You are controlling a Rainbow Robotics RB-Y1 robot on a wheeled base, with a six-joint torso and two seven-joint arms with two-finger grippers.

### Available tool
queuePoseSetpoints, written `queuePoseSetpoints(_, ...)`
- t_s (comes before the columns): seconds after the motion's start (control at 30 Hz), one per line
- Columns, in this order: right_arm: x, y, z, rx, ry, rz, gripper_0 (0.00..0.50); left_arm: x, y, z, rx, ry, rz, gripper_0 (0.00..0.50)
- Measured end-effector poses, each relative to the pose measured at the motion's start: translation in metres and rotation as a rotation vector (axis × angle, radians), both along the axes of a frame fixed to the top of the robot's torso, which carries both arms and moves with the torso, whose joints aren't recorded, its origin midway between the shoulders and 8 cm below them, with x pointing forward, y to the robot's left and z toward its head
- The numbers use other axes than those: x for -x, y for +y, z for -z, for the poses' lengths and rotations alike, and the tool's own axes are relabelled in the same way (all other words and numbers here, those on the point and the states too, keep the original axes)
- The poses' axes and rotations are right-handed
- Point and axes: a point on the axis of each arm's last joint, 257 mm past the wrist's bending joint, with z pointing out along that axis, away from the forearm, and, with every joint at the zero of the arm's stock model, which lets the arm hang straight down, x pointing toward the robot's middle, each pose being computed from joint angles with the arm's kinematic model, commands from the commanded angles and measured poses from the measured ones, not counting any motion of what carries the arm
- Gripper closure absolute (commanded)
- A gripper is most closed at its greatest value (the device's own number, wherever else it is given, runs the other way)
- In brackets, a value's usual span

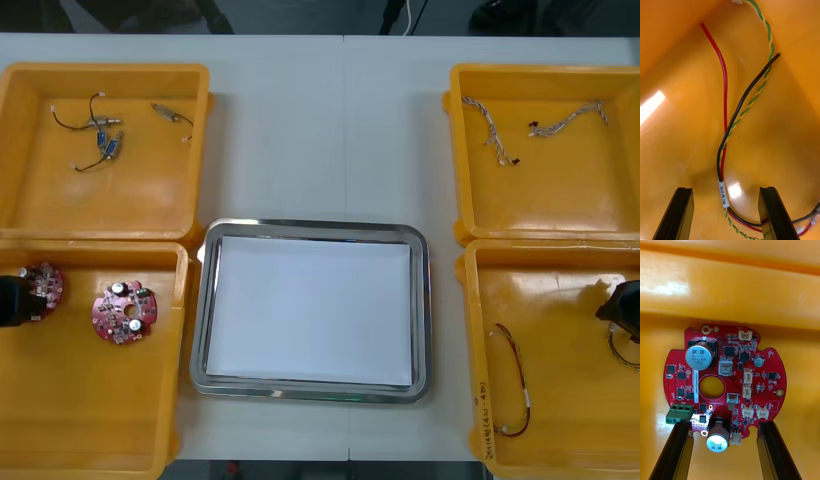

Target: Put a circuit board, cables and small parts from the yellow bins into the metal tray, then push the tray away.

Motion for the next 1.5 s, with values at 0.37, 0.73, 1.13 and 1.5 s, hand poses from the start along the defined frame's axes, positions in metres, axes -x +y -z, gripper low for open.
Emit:
queuePoseSetpoints(0.37,-0.006,-0.001,0.005,-0.019,-0.021,0.012,0.014,0.001,-0.004,0.001,0.015,0.003,0.003,0.000)
queuePoseSetpoints(0.73,-0.006,-0.001,0.006,-0.020,-0.020,0.013,0.500,0.004,-0.003,0.005,0.028,-0.003,-0.003,0.369)
queuePoseSetpoints(1.13,-0.005,0.011,-0.012,-0.020,-0.027,-0.027,0.500,0.006,-0.006,0.006,0.013,-0.004,0.057,0.477)
queuePoseSetpoints(1.5,0.008,0.002,-0.077,0.066,-0.060,-0.081,0.500,0.007,-0.008,0.004,0.016,-0.003,0.071,0.499)
